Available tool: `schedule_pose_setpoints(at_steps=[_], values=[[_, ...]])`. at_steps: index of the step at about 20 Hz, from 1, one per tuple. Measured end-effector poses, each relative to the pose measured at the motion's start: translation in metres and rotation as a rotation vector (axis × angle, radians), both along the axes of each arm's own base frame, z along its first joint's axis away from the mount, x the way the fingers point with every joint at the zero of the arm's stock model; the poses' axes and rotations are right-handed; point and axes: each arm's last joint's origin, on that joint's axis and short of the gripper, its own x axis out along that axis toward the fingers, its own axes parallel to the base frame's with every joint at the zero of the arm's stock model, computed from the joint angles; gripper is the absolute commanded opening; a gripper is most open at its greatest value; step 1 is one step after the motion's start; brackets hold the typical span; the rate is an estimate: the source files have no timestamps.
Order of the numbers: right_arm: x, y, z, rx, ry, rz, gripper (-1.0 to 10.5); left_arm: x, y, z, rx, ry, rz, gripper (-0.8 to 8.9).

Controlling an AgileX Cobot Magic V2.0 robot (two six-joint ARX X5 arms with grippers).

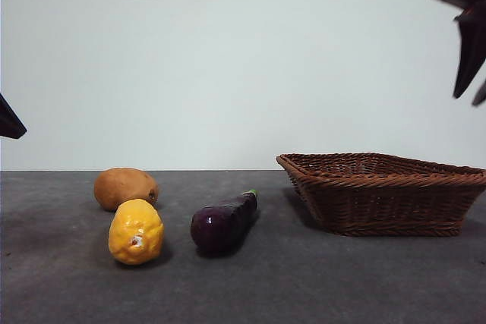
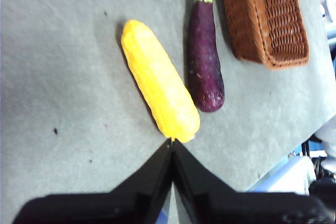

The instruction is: Help me put the vegetables on the table into the basket

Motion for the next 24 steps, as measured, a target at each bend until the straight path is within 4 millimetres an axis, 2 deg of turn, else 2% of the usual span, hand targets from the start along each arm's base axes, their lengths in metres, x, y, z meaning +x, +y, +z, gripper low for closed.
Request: schedule_pose_setpoints(at_steps=[1, 6, 13, 14, 17, 18, 21, 22, 23, 24], values=[[0.007, 0.000, -0.004, -0.001, 0.016, 0.003, 6.4, 0.000, -0.001, 0.000, 0.001, 0.000, -0.009, -0.04], [0.047, 0.002, -0.016, -0.014, 0.041, 0.032, 6.3, -0.001, -0.007, 0.000, 0.003, -0.001, -0.044, -0.04], [0.104, 0.002, -0.046, -0.020, 0.132, 0.055, 6.2, -0.002, -0.010, 0.000, 0.003, 0.001, -0.063, -0.04], [0.109, 0.003, -0.051, -0.021, 0.150, 0.059, 5.6, -0.002, -0.010, -0.001, 0.003, 0.003, -0.063, -0.04], [0.119, 0.005, -0.070, -0.024, 0.211, 0.080, 2.9, -0.002, -0.010, -0.001, 0.004, 0.005, -0.062, -0.04], [0.120, 0.006, -0.075, -0.024, 0.227, 0.085, 2.3, -0.002, -0.010, -0.001, 0.004, 0.005, -0.062, -0.04], [0.121, 0.009, -0.089, -0.021, 0.284, 0.097, 1.8, -0.002, -0.010, -0.001, 0.004, 0.006, -0.063, -0.04], [0.121, 0.010, -0.091, -0.021, 0.292, 0.099, 0.6, -0.002, -0.010, -0.001, 0.004, 0.006, -0.062, -0.04], [0.122, 0.010, -0.092, -0.021, 0.292, 0.102, -0.1, -0.002, -0.010, -0.001, 0.004, 0.006, -0.062, -0.05], [0.122, 0.010, -0.092, -0.021, 0.292, 0.103, -0.1, -0.002, -0.010, -0.001, 0.004, 0.006, -0.063, -0.05]])
